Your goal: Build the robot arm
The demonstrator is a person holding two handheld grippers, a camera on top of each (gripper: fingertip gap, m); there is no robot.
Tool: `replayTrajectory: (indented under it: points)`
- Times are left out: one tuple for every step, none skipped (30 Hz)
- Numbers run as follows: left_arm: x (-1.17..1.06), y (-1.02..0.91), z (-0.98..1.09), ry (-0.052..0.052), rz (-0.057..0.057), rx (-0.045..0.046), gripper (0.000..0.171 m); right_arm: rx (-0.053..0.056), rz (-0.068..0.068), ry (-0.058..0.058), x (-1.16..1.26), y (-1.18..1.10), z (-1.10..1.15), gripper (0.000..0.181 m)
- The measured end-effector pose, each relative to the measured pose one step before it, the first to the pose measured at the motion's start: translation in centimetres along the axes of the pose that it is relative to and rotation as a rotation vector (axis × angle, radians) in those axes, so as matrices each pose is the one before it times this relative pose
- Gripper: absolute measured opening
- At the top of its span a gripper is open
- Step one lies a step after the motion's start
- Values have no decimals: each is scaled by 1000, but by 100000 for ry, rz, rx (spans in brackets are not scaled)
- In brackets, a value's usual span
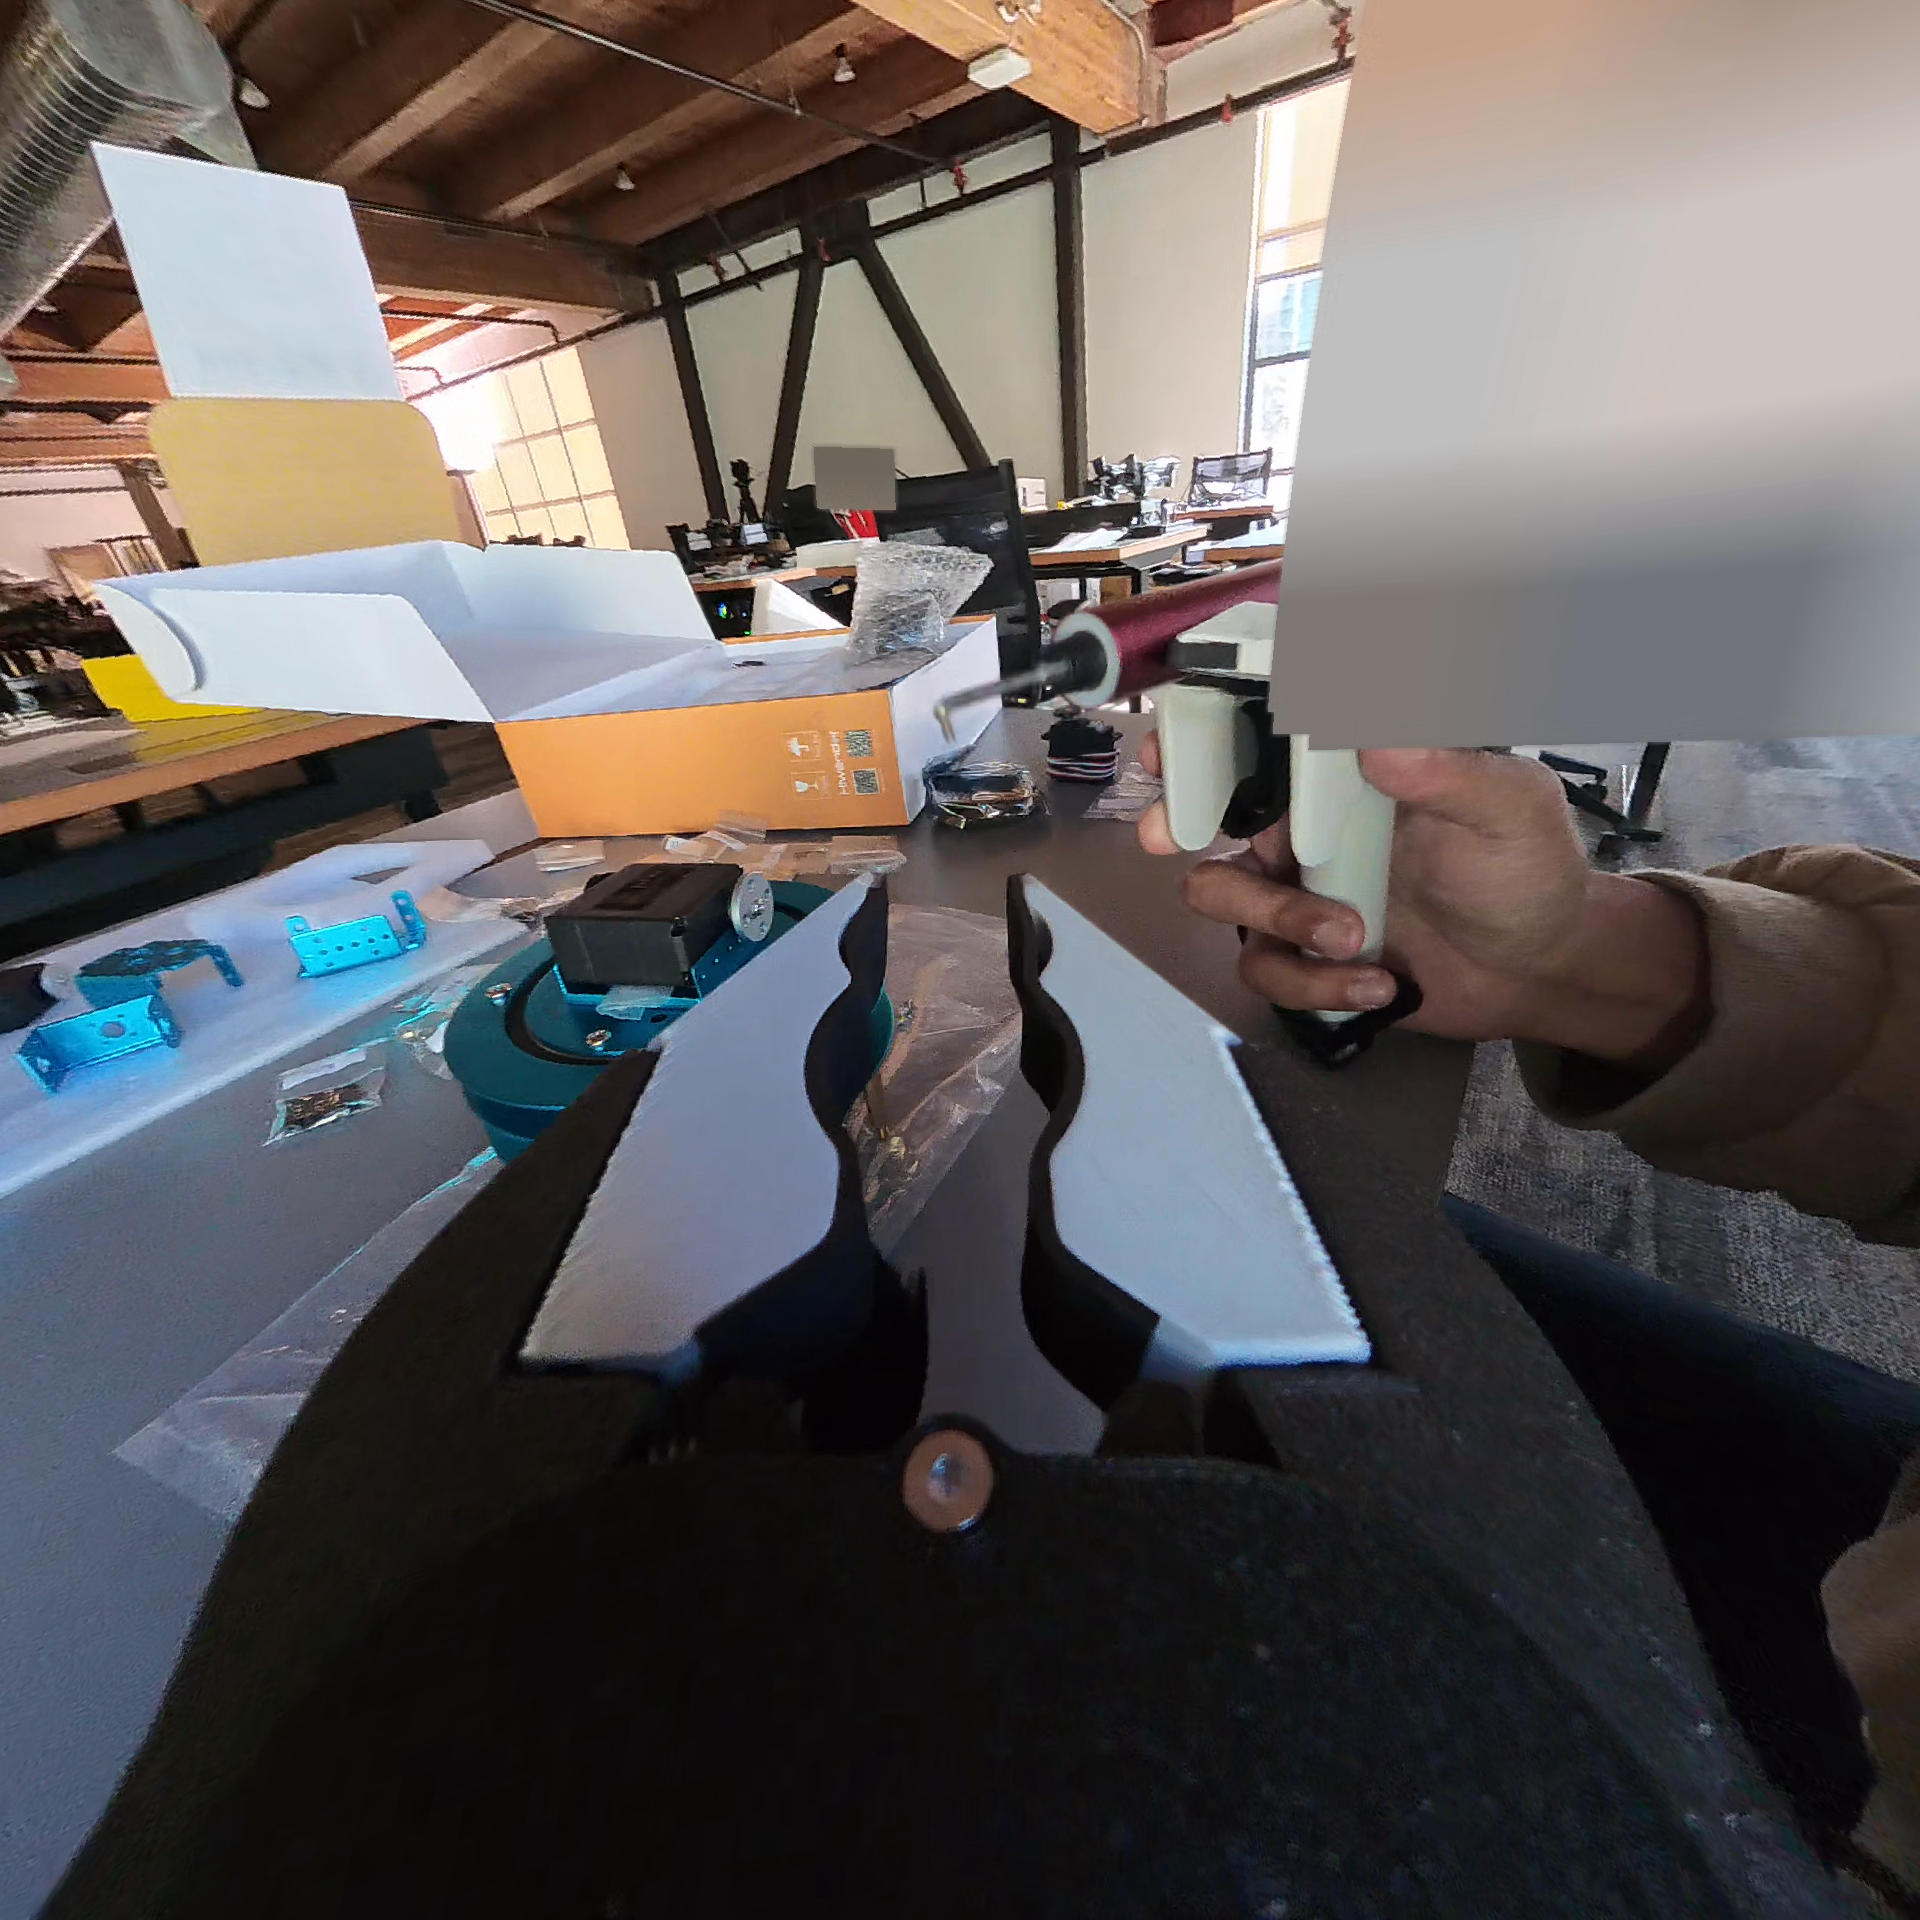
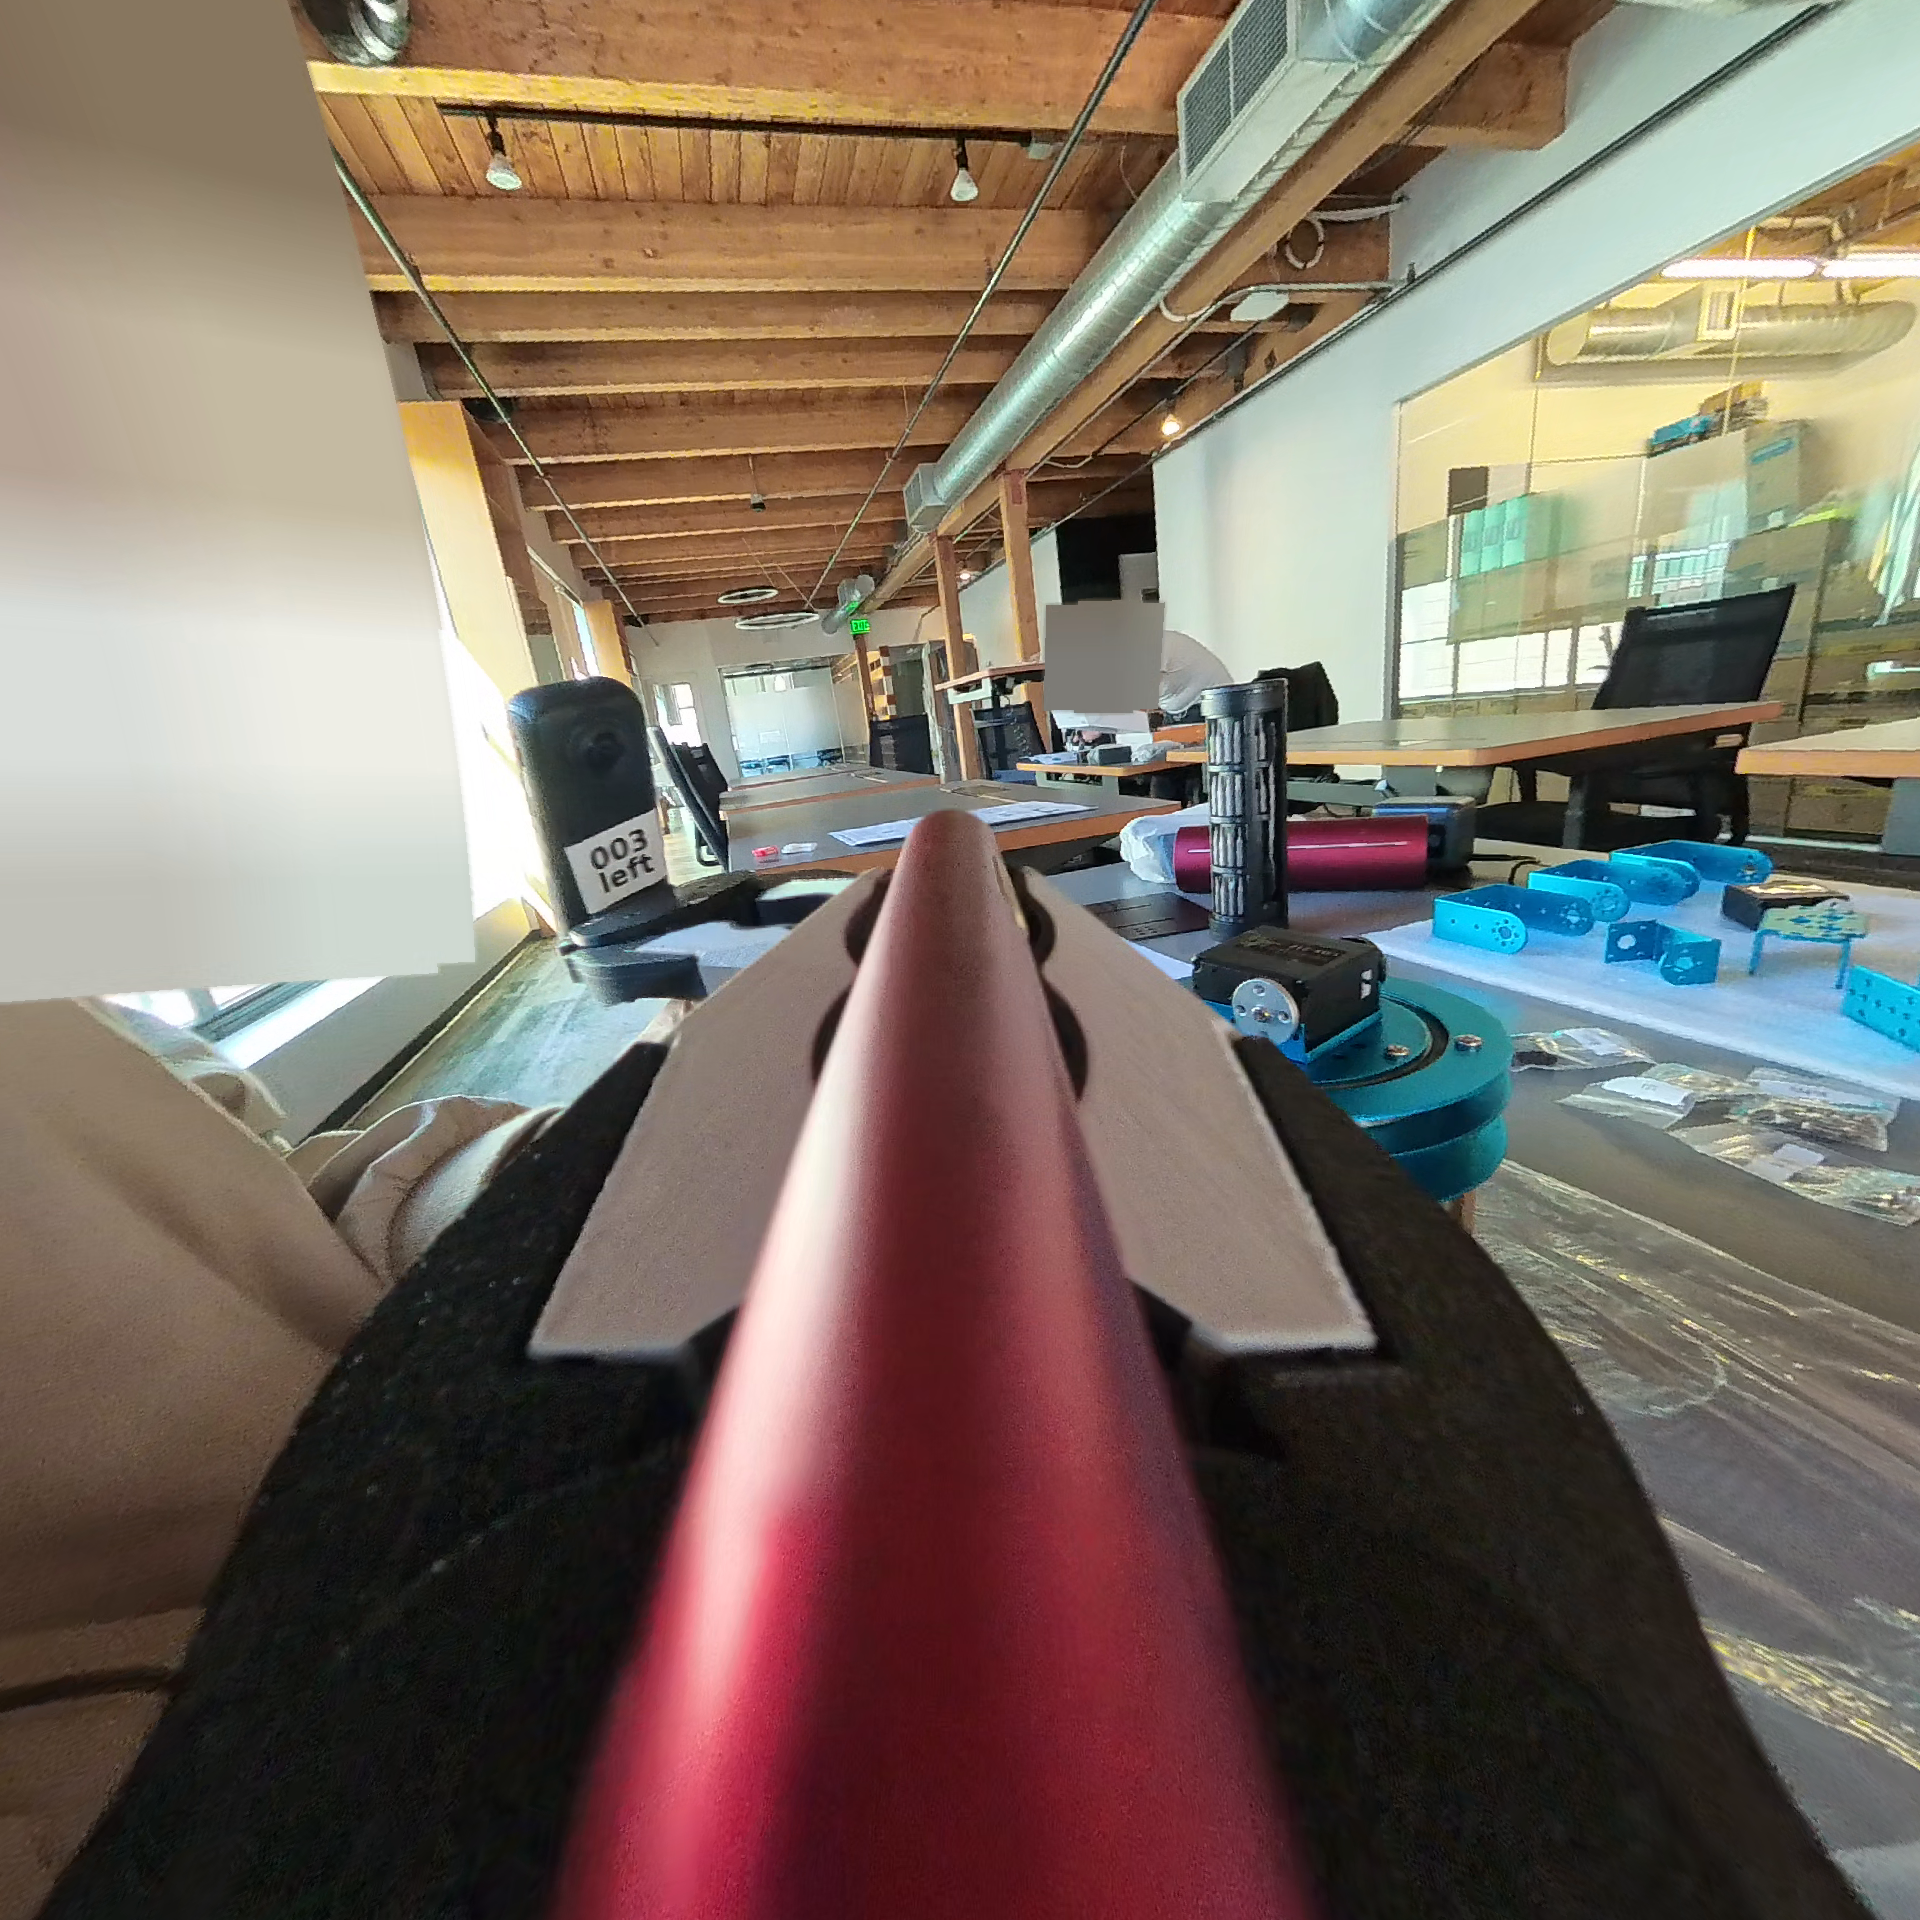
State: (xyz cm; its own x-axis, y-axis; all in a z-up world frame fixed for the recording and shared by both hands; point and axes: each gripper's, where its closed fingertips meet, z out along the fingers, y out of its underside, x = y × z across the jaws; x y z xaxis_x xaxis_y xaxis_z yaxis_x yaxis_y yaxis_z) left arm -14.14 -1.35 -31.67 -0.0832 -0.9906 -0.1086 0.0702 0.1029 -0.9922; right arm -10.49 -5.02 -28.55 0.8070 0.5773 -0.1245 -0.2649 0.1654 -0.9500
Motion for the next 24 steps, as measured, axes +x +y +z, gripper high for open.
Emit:
replayTrajectory:
  points:
    - [126, 53, 55, 342, 792, -374, 21, -159, -670, 953, 108, 21, -10, 20]
    - [130, 17, 43, 216, 935, -167, 21, -645, -269, -259, -81, 108, 58, 21]
    - [161, -31, -10, 342, 1008, 191, 22, -600, -568, -615, -204, 103, 65, 20]
    - [111, -101, -59, -22, 968, 641, 22, -778, -1004, -279, -198, 125, 57, 21]
    - [-5, -131, -88, -607, 797, 869, 22, -862, -881, -400, -204, 135, 62, 18]
    - [-99, -127, -73, -1068, 619, 876, 22, -895, -508, -568, -168, 152, 71, 19]
    - [-181, -114, -66, -1338, 339, 776, 22, -770, -37, -459, -112, 122, 66, 16]
    - [-190, -62, -49, -1092, -87, 510, 22, -389, 156, -482, -83, 83, 45, 19]
    - [-157, -101, -64, -810, -147, 704, 22, -320, 494, -528, -64, 61, 17, 20]
    - [-183, -184, -119, -1174, 309, 1361, 22, -261, 754, -461, -23, 48, 22, 21]
    - [-178, -212, -134, -1292, 587, 1599, 22, -175, 843, -446, -15, 49, 4, 20]
    - [-50, -152, -93, -509, 387, 1141, 22, -454, 935, -437, -7, 88, 37, 20]
    - [107, -38, -28, 699, 67, 344, 22, -726, 944, -419, -17, 124, 53, 20]
    - [185, 33, 32, 1266, -146, -251, 22, -407, 406, -119, 16, 68, 50, 21]
    - [125, 51, 45, 906, -169, -344, 23, -427, 257, -126, -2, 72, 44, 20]
    - [64, 29, 28, 470, -143, -154, 23, -377, 415, -575, -56, 64, 57, 21]
    - [60, -14, -4, 483, -172, 112, 23, -328, 466, -576, -49, 61, 39, 20]
    - [47, -36, -14, 420, -229, 255, 23, -345, 325, -127, 14, 46, 48, 21]
    - [-8, -22, -21, 137, -293, 181, 23, -314, 328, -252, -2, 51, 48, 20]
    - [-9, -13, -15, 124, -305, 127, 23, -183, 249, -241, -14, 30, 34, 21]
    - [-18, -7, 0, 136, -333, 42, 23, -148, 269, -365, -25, 23, 30, 20]
    - [-10, 23, 6, 161, -420, -149, 23, -223, 255, -487, -49, 26, 32, 20]
    - [-7, 40, 29, 310, -477, -220, 22, -114, -13, -129, -22, 15, 35, 21]
    - [3, 8, 2, 268, -388, -58, 22, -197, -74, -219, -32, 30, 43, 21]
